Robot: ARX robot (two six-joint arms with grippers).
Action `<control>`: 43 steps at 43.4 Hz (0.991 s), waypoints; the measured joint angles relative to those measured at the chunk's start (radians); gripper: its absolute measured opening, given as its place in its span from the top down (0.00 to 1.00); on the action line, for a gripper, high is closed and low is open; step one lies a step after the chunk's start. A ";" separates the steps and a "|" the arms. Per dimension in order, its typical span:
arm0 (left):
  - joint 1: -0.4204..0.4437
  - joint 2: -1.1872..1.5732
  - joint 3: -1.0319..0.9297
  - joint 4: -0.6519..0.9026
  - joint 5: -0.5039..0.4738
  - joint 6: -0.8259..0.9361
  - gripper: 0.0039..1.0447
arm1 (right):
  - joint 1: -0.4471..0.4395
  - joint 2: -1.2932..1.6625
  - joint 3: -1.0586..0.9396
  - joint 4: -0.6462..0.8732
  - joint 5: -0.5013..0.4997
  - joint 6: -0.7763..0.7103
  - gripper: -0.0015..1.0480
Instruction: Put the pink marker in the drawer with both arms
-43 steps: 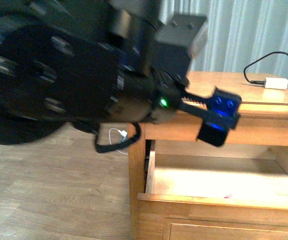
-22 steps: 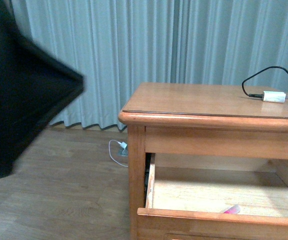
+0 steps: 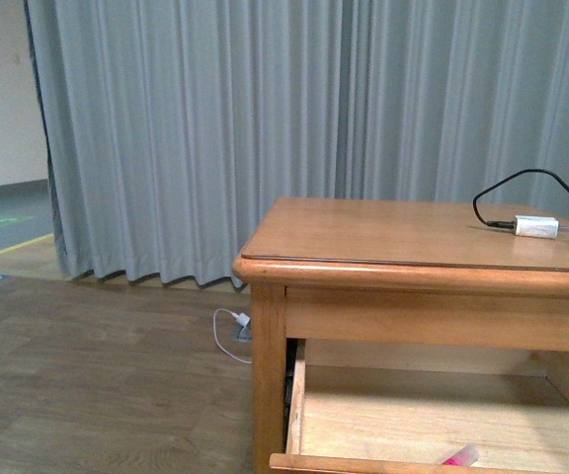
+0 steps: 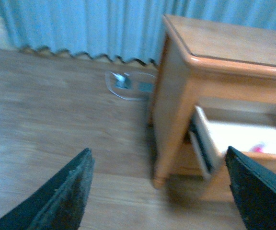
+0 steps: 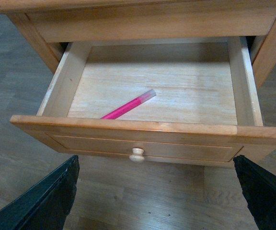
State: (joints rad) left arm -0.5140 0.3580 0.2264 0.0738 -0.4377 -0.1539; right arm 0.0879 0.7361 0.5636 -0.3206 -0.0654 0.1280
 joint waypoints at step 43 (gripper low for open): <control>0.511 -0.354 -0.203 -0.077 0.435 0.149 0.96 | -0.002 0.000 0.000 0.000 0.000 0.000 0.08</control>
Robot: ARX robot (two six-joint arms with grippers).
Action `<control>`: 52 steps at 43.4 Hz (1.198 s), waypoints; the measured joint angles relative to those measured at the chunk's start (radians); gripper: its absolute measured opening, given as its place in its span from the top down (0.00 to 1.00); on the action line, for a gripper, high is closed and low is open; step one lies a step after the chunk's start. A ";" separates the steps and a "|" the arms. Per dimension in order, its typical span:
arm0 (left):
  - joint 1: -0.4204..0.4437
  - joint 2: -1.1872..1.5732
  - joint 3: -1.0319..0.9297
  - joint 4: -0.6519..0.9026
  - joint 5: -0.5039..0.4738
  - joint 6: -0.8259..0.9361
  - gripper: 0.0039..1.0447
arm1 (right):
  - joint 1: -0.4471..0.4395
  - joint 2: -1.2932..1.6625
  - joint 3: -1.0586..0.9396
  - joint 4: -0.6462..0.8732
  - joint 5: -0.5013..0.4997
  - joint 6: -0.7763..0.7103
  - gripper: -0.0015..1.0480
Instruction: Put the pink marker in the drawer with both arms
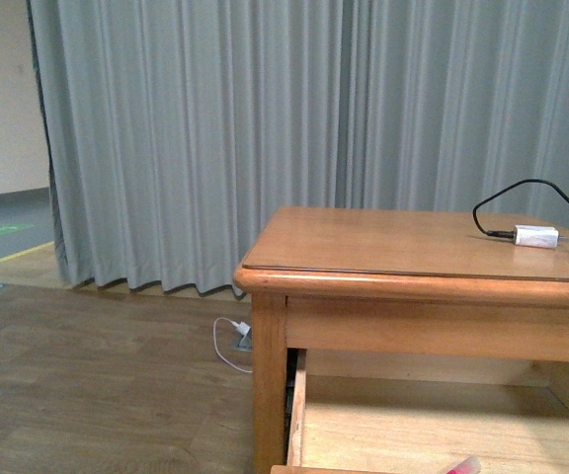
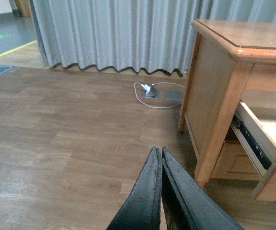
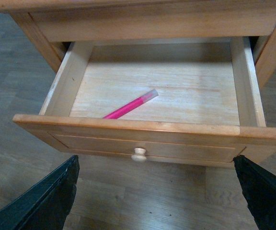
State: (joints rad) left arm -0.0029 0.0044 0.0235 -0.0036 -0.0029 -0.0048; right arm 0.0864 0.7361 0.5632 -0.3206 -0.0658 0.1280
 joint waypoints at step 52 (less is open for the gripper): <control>0.000 -0.001 0.000 0.000 0.001 0.001 0.06 | -0.166 0.876 0.091 0.628 0.056 -0.182 0.08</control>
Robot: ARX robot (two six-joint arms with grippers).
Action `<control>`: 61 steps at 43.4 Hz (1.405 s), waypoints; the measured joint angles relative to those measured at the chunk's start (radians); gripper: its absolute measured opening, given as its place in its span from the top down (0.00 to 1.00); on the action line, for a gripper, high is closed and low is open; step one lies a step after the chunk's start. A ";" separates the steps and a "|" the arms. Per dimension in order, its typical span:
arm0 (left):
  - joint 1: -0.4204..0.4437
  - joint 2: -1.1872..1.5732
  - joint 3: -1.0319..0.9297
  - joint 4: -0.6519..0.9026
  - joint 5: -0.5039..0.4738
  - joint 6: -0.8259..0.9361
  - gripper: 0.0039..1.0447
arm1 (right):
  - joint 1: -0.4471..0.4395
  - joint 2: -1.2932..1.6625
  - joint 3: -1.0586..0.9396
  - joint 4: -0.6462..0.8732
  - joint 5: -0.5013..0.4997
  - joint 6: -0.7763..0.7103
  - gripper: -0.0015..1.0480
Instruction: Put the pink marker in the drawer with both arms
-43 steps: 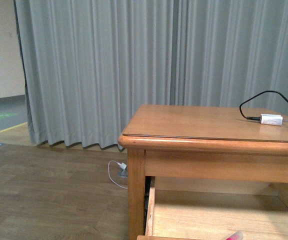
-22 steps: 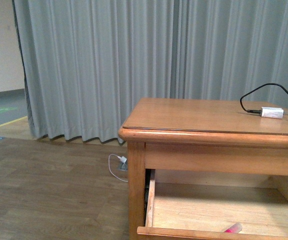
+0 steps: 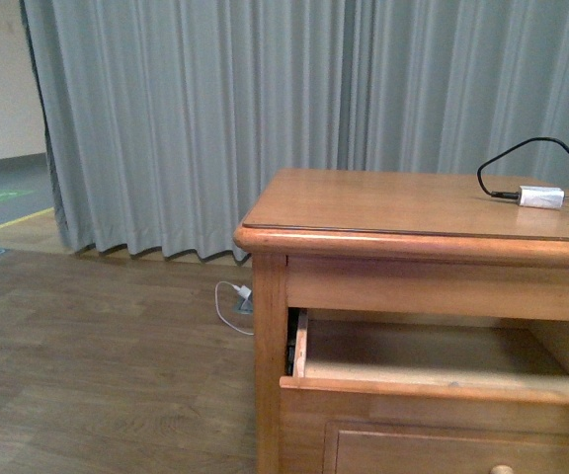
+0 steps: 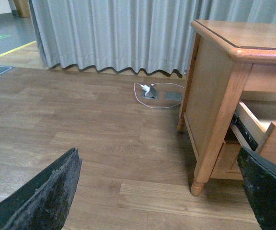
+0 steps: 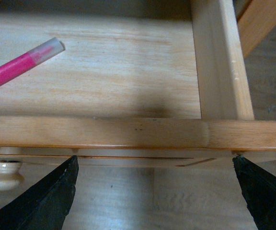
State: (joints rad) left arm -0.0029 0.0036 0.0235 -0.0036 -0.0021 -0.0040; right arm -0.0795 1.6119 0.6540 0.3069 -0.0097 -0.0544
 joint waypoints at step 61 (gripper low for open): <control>0.000 0.000 0.000 0.000 0.000 0.000 0.06 | 0.023 0.103 0.176 0.192 -0.045 0.082 0.08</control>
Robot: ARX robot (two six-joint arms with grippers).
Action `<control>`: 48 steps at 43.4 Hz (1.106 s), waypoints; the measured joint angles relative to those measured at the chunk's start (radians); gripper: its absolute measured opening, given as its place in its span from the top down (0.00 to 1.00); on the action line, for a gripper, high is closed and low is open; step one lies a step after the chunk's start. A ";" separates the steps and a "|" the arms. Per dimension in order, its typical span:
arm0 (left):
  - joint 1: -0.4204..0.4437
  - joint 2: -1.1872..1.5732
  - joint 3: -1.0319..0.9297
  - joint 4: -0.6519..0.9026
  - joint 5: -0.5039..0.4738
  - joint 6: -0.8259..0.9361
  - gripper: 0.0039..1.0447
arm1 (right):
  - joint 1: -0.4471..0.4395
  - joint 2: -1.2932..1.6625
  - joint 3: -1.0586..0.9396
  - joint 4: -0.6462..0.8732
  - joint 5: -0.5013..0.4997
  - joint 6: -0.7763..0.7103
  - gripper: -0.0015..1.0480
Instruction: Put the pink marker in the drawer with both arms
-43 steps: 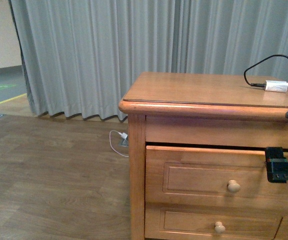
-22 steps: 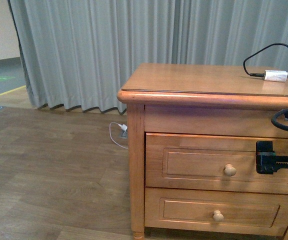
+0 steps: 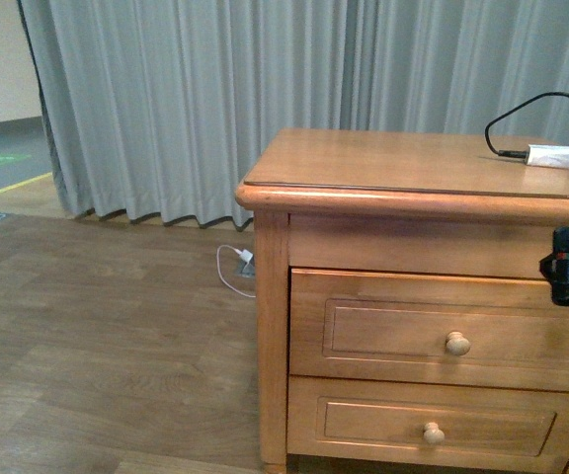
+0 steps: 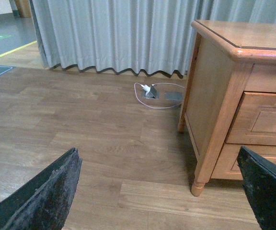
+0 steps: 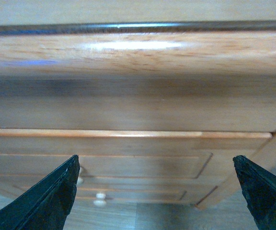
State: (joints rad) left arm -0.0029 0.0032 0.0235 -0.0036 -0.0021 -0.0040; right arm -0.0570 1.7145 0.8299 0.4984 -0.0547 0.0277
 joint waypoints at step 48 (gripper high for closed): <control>0.000 0.000 0.000 0.000 0.000 0.000 0.06 | -0.017 -0.964 -0.476 -0.103 -0.010 -0.014 0.61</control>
State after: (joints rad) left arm -0.0029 0.0032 0.0235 -0.0036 -0.0021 -0.0040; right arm -0.0738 0.7509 0.3534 0.3954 -0.0647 0.0139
